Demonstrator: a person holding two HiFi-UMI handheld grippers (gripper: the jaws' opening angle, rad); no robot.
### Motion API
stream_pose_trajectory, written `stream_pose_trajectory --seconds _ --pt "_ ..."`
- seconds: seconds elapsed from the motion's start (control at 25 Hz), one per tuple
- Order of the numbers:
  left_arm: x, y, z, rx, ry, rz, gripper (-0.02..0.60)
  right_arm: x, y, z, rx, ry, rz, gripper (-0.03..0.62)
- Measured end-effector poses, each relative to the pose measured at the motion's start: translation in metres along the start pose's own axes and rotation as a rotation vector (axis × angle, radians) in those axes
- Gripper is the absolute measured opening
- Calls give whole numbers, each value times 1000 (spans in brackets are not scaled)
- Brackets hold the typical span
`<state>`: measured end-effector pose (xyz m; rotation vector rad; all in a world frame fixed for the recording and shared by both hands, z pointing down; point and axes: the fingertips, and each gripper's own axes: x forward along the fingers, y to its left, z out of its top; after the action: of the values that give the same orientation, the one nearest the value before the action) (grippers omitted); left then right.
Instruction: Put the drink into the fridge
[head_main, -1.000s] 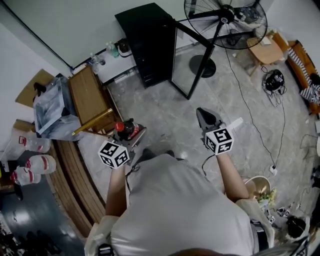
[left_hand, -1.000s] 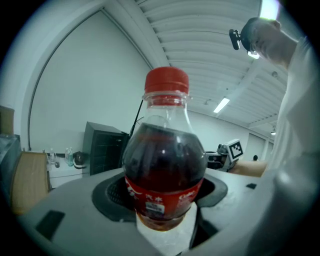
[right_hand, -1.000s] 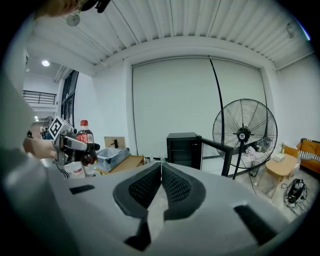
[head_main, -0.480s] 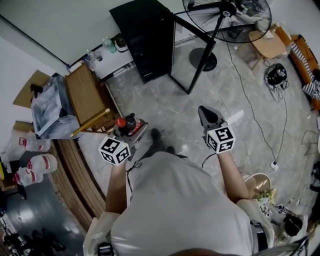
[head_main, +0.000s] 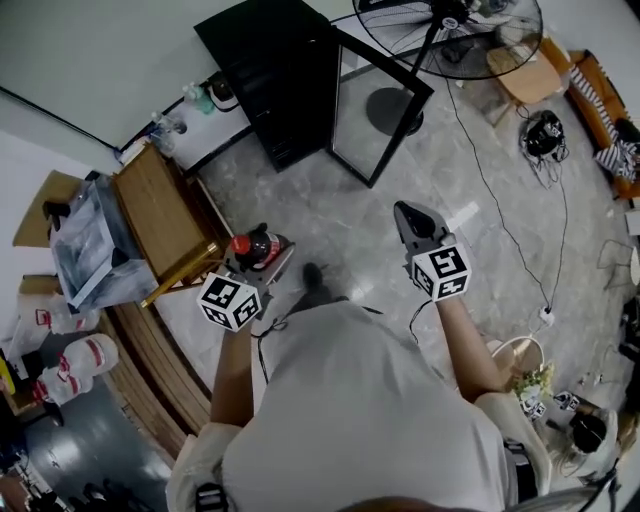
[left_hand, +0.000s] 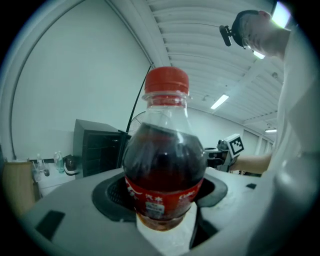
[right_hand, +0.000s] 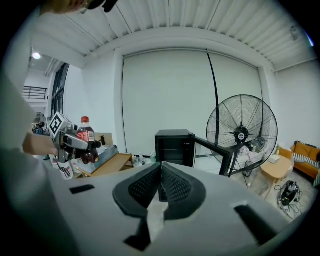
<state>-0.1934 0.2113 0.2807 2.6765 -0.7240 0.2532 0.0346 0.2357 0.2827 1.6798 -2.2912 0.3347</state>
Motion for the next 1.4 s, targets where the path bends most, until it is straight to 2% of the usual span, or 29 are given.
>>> stream_pose_trajectory --seconds 0.24,0.52,0.68,0.84,1.16,1.4 --pt "25 52 20 32 16 -32 296 53 -10 28 -6 -5 -37 11" --pt "46 87 30 33 41 -45 296 103 -13 42 -15 9 -5 20" --pt "66 101 30 -11 43 1 296 132 -29 47 -33 20 51 35" --pt "98 100 34 -40 25 57 296 157 -64 49 -40 23 108 35" --pt "161 112 42 -106 -46 203 296 221 -122 46 -44 46 242 35" --pt "193 122 41 -132 -94 296 296 261 -141 30 -75 71 356 35"
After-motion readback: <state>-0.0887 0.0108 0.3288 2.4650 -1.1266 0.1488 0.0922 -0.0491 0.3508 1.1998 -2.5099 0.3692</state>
